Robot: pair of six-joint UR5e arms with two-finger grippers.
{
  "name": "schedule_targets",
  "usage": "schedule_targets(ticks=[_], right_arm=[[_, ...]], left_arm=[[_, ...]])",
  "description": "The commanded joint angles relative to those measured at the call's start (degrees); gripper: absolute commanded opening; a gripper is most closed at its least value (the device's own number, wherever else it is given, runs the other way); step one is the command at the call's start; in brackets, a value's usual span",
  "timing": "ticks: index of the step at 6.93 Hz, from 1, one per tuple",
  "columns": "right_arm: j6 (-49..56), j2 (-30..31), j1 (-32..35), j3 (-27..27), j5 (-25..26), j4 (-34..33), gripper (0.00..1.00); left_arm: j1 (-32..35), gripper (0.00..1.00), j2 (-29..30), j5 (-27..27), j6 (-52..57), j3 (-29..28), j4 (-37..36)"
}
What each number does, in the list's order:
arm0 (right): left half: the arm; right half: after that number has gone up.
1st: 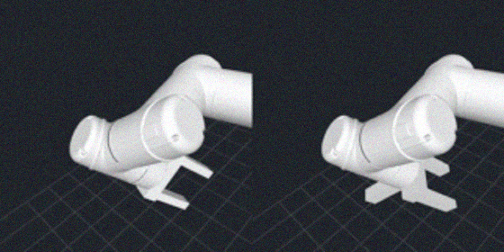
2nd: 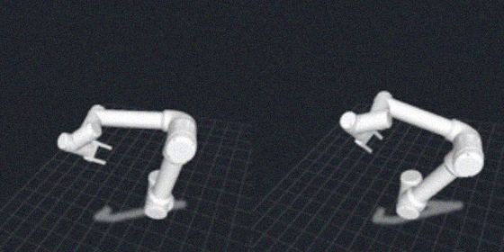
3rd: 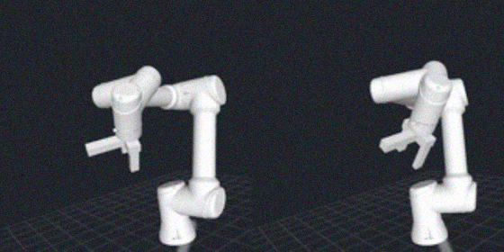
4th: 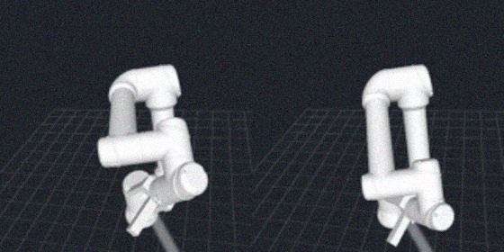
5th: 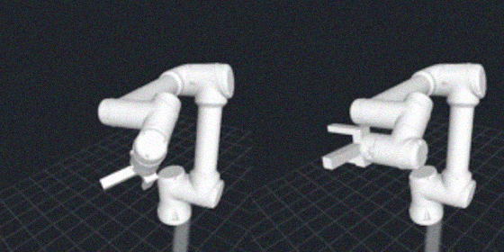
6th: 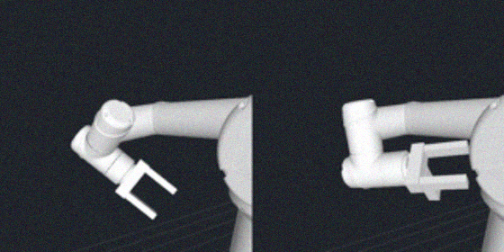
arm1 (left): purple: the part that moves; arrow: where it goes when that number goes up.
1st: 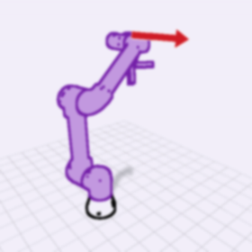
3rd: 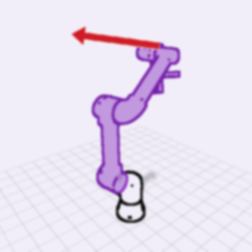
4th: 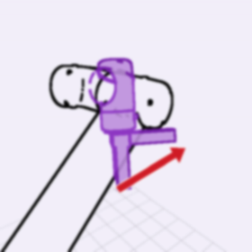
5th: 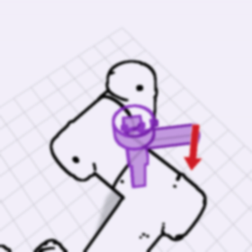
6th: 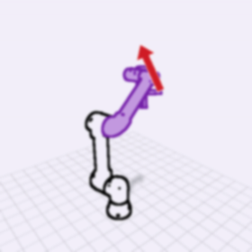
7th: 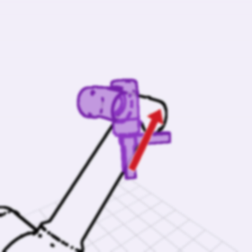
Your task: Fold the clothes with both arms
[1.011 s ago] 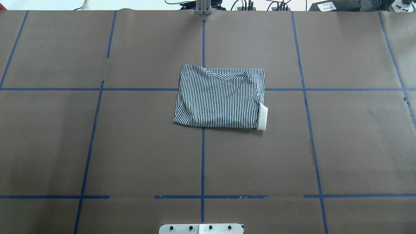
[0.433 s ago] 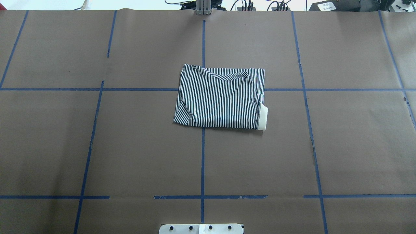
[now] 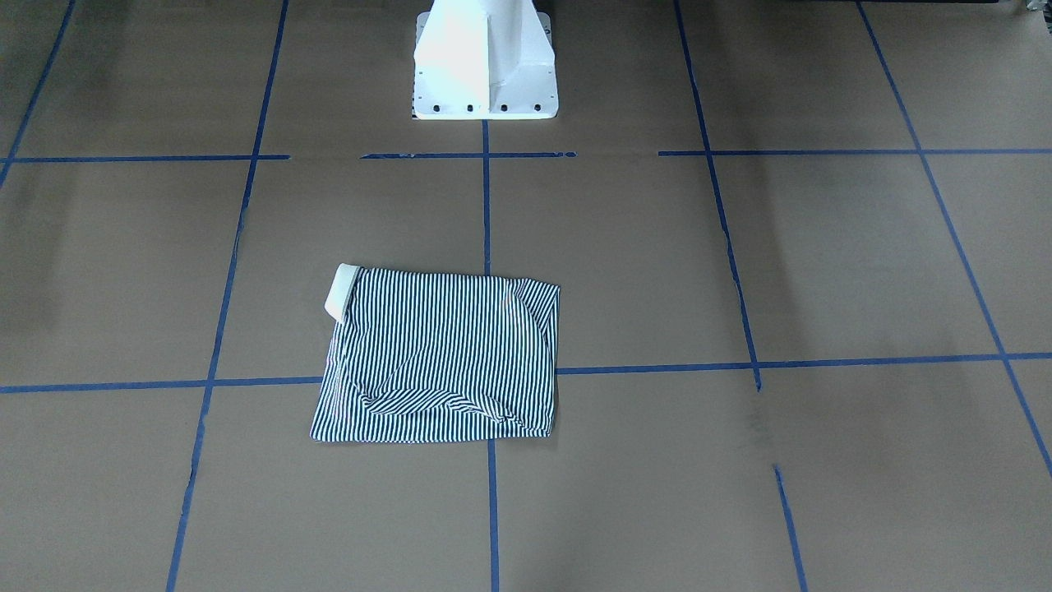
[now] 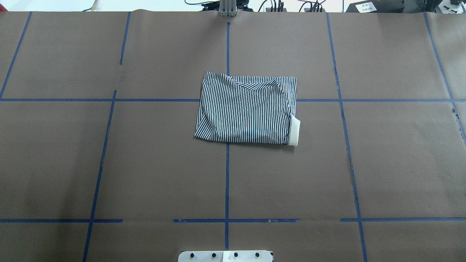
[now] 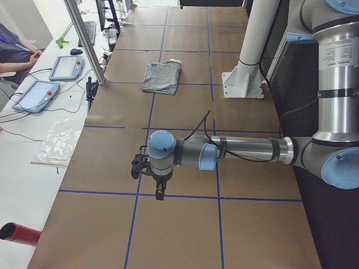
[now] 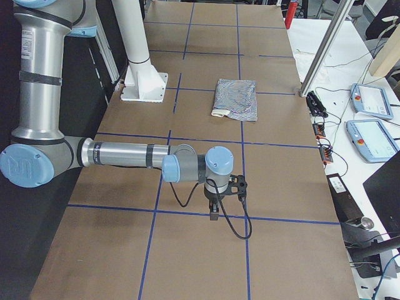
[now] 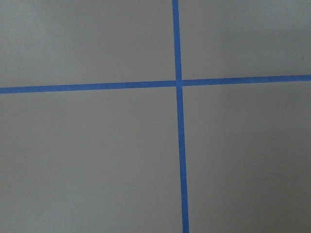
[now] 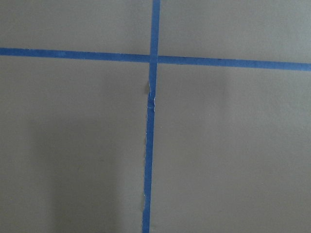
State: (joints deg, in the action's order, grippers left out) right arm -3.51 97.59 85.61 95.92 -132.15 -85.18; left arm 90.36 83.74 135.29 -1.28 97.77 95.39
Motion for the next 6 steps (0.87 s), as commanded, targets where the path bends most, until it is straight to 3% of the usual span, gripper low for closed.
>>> schedule_targets(ticks=[1, 6], right_arm=[[0.5, 1.5, 0.0, -0.4, -0.4, 0.2, 1.00], [-0.3, 1.2, 0.0, 0.1, -0.5, 0.3, 1.00]], left_arm=[[-0.1, 1.00, 0.3, 0.5, 0.0, -0.4, 5.0], [-0.1, 1.00, -0.2, 0.2, -0.3, -0.6, 5.2]])
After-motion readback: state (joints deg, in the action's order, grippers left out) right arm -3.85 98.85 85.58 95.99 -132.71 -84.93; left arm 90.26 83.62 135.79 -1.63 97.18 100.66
